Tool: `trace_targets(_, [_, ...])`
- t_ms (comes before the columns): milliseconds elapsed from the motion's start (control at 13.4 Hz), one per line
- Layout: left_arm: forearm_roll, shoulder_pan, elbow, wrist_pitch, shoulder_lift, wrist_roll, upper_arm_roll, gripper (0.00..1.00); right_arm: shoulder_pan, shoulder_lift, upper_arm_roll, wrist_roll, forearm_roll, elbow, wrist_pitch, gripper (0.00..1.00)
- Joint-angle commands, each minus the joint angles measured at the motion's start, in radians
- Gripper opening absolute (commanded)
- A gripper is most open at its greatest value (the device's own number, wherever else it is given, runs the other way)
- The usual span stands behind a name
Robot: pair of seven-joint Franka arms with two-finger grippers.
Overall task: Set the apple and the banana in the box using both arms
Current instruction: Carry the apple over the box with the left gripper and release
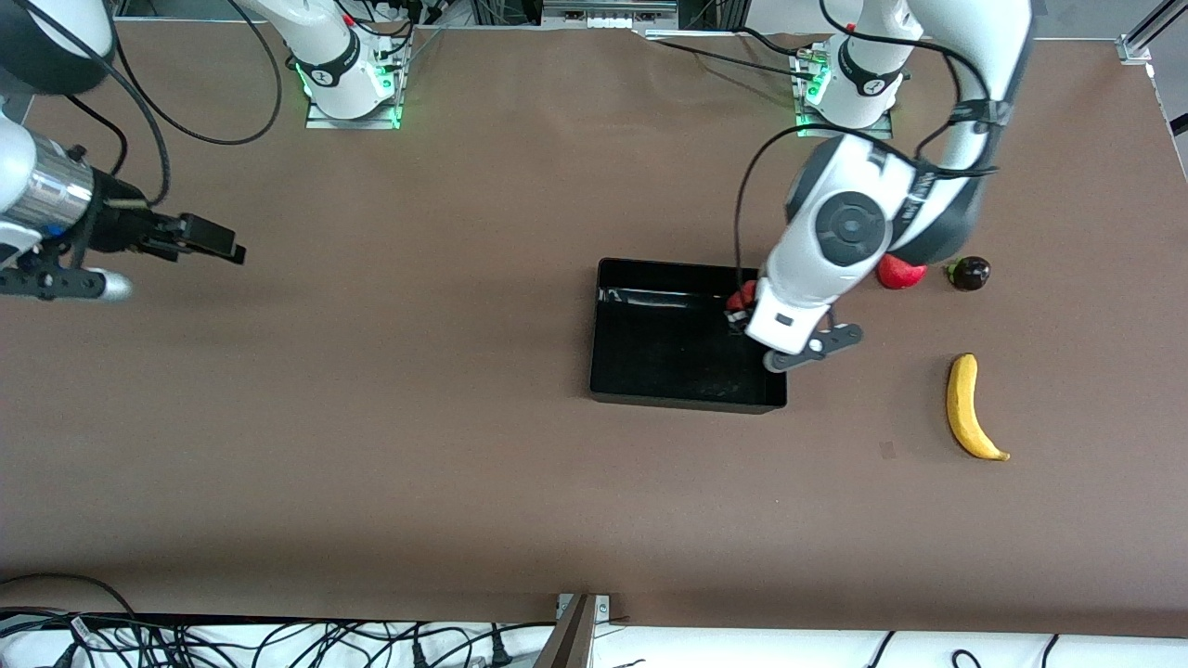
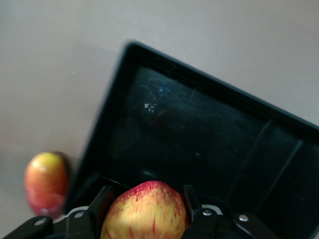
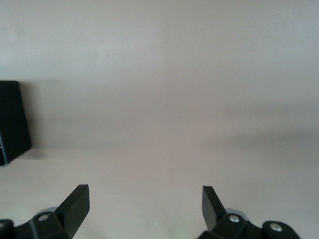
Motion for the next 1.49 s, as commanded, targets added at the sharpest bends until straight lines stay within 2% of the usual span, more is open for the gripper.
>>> trace_targets(0, [0.023, -0.044, 0.001, 0.078, 0.058, -0.101, -0.018, 0.0, -0.116, -0.131, 0.155, -0.008, -0.087, -0.16, 0.068, 1.0])
trace_targets(298, [0.025, -0.104, -0.021, 0.195, 0.13, -0.204, -0.019, 0.0, -0.13, -0.128, 0.166, -0.057, -0.11, -0.151, 0.078, 1.0])
trace_targets(521, [0.025, -0.141, -0.033, 0.28, 0.185, -0.29, -0.019, 0.0, -0.13, -0.107, 0.163, -0.065, -0.124, -0.11, 0.078, 1.0])
trace_targets(596, [0.025, -0.15, -0.057, 0.313, 0.185, -0.291, -0.019, 0.0, -0.13, -0.09, 0.162, -0.07, -0.13, -0.066, 0.065, 1.0])
trace_targets(745, [0.026, -0.155, -0.079, 0.345, 0.194, -0.308, -0.019, 0.0, -0.13, -0.087, 0.162, -0.068, -0.135, -0.047, 0.038, 1.0])
trace_targets(968, [0.1, -0.157, -0.102, 0.391, 0.219, -0.353, -0.021, 0.03, -0.131, -0.087, 0.159, -0.068, -0.145, -0.036, 0.035, 1.0])
trace_targets(1043, [0.106, -0.157, -0.109, 0.397, 0.22, -0.353, -0.021, 0.57, -0.136, -0.085, 0.158, -0.067, -0.142, -0.027, 0.033, 1.0])
trace_targets(1117, [0.106, -0.157, -0.11, 0.397, 0.224, -0.351, -0.021, 0.85, -0.135, -0.085, 0.159, -0.065, -0.142, -0.025, 0.032, 1.0])
trace_targets(1191, [0.106, -0.157, -0.11, 0.394, 0.225, -0.347, -0.021, 1.0, -0.131, -0.085, 0.159, -0.068, -0.142, -0.025, 0.032, 1.0])
trace_targets(1340, [0.106, -0.157, -0.105, 0.362, 0.214, -0.347, -0.021, 1.0, -0.128, -0.085, 0.161, -0.068, -0.145, -0.025, 0.032, 1.0])
trace_targets(1415, [0.106, -0.155, -0.091, 0.298, 0.193, -0.345, -0.022, 1.0, -0.13, -0.085, 0.161, -0.067, -0.145, -0.025, 0.032, 1.0])
